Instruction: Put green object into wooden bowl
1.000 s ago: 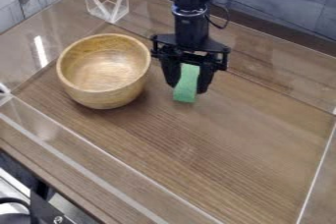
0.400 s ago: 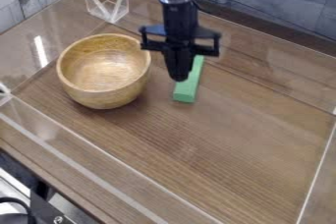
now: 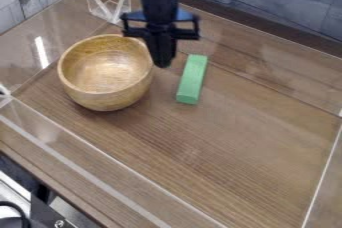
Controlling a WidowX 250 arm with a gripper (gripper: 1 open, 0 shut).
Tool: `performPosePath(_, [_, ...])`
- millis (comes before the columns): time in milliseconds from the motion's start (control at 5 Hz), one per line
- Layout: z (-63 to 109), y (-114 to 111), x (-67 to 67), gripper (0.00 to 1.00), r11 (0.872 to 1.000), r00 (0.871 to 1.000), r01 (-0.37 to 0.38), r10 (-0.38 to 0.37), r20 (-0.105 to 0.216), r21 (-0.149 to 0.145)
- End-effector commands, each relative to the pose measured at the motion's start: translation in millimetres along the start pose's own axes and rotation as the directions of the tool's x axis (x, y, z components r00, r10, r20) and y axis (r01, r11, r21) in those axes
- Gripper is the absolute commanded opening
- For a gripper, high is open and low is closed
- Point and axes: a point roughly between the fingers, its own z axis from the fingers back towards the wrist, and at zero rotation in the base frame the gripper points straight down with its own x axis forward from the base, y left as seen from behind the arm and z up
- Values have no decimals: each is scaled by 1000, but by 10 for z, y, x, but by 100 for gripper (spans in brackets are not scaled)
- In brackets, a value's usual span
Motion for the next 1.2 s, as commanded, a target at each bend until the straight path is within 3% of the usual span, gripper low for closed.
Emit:
performPosePath(0, [261, -50, 131, 0, 1000, 998, 27, -27, 61, -14])
performPosePath(200, [325, -82, 141, 0, 999, 998, 36, -34, 58, -26])
performPosePath(600, [106, -326, 146, 0, 996, 996, 74, -72, 51, -46])
performPosePath(800, [30, -347, 177, 0, 995, 995, 84, -81, 49, -54])
performPosePath(1000, [86, -334, 152, 0, 996, 997, 70, -67, 48, -63])
